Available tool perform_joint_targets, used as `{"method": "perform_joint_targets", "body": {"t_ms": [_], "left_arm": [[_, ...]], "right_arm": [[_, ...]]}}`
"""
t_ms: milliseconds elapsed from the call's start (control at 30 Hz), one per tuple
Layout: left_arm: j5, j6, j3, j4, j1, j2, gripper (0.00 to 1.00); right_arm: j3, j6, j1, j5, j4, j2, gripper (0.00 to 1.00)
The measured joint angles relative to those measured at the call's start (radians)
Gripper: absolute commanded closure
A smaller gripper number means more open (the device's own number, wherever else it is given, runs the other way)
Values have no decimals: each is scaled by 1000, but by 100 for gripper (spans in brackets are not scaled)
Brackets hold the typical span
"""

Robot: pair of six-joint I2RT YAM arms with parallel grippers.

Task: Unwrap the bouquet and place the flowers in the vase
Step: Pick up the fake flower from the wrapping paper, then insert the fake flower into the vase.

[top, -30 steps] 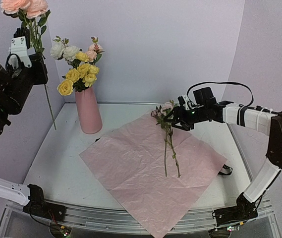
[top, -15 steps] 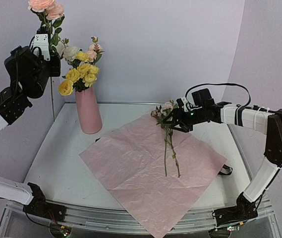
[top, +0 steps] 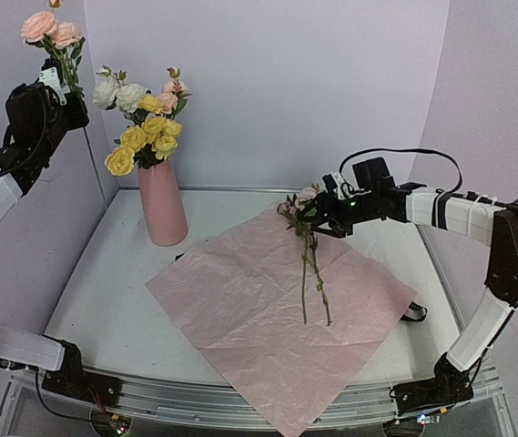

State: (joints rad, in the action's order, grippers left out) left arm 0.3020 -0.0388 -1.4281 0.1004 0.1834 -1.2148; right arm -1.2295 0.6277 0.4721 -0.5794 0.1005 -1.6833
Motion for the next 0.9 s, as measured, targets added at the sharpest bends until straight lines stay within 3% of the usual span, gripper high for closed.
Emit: {"method": "perform_joint_targets", "body": {"t_ms": [367,900], "left_arm": [[-129,-192,-16,-130,-46,-83,100],[-134,-231,-134,-216,-46,-114,100]], "right_arm": [[-18,0,0,-41,-3,-1,37],[-82,0,0,-100,-11,-63,37]]}}
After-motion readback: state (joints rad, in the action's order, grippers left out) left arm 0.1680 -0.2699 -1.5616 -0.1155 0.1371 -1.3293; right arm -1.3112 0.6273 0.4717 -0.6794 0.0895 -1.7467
